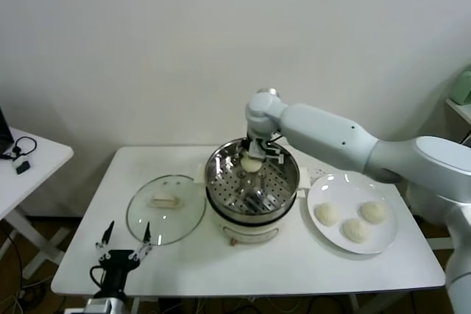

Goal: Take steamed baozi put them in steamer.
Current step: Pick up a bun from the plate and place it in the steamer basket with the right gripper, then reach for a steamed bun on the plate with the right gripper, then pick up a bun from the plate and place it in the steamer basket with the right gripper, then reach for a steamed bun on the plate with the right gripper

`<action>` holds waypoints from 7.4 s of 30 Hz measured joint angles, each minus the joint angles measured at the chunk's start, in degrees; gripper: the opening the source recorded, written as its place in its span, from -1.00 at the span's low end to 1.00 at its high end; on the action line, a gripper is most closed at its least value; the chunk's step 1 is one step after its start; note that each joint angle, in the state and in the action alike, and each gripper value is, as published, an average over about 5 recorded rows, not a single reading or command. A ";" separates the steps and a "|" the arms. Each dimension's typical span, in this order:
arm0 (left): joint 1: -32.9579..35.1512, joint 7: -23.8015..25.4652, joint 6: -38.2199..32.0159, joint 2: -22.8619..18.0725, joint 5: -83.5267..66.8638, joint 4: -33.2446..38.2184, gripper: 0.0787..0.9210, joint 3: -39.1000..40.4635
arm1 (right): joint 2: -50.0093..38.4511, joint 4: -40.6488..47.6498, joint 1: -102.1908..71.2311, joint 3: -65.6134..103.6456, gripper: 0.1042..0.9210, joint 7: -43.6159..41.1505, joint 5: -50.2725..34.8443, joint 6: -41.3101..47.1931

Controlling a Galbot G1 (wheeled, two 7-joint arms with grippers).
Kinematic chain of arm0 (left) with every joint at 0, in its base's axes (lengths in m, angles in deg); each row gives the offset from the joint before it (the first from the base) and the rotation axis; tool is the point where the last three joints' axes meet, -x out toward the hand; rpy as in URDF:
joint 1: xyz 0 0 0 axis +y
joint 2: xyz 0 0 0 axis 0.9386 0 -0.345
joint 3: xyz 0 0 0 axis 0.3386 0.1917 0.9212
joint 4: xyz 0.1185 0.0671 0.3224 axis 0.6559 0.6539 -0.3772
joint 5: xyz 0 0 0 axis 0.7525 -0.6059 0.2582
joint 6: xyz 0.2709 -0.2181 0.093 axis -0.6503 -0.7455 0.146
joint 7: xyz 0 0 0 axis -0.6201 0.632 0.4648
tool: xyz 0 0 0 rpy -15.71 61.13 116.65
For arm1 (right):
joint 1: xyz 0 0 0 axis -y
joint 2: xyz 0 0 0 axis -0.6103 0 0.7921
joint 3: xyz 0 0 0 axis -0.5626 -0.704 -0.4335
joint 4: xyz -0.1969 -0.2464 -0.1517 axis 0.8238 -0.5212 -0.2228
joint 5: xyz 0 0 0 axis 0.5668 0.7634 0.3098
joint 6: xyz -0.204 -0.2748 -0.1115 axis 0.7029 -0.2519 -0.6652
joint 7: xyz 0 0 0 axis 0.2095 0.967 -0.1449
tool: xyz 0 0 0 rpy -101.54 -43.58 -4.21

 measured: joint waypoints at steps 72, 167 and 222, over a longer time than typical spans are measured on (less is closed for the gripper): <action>1.44 -0.14 0.32 1.03 -0.72 0.52 0.77 0.52 | -31.20 -1.21 -11.08 -0.26 0.76 -0.77 -40.79 33.28; 3.51 -1.77 0.93 1.23 -2.03 2.90 0.77 0.52 | -3.16 1.72 12.21 -21.19 0.36 7.05 -76.16 42.82; 2.42 -2.86 2.29 2.13 -3.27 2.74 0.77 1.22 | -26.81 -12.66 27.57 -29.43 0.76 -3.41 -67.93 34.96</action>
